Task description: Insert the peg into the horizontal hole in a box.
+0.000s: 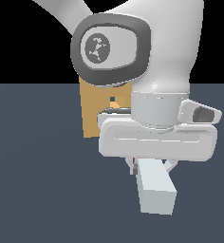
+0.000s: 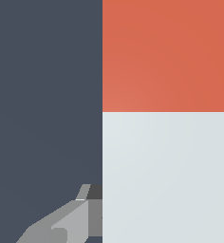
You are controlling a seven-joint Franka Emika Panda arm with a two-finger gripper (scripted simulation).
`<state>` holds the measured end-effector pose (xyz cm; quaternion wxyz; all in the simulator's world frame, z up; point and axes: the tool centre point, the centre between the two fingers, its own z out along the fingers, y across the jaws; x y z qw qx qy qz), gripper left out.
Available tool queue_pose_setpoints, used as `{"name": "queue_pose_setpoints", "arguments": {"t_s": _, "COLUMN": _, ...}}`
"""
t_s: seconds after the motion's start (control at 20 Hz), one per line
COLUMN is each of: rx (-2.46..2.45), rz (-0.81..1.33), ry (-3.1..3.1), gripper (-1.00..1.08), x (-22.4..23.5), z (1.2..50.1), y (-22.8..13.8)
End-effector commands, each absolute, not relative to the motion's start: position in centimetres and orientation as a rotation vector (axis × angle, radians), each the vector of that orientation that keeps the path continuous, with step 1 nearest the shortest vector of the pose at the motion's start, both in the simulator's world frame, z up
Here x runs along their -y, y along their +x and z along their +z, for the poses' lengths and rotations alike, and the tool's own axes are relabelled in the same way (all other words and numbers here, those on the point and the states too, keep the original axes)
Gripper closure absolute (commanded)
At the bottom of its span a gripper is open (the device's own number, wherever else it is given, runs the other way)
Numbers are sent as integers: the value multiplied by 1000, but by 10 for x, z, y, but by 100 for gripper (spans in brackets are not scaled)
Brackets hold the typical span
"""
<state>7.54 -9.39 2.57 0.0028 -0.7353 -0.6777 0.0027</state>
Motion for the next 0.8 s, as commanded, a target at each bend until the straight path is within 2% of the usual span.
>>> {"name": "queue_pose_setpoints", "arguments": {"t_s": 0.0, "rx": 2146, "rz": 1, "ry": -2294, "gripper": 108, "x": 91, "z": 36, "y": 75}}
{"name": "queue_pose_setpoints", "arguments": {"t_s": 0.75, "rx": 2325, "rz": 1, "ry": -2113, "gripper": 108, "x": 58, "z": 108, "y": 46}}
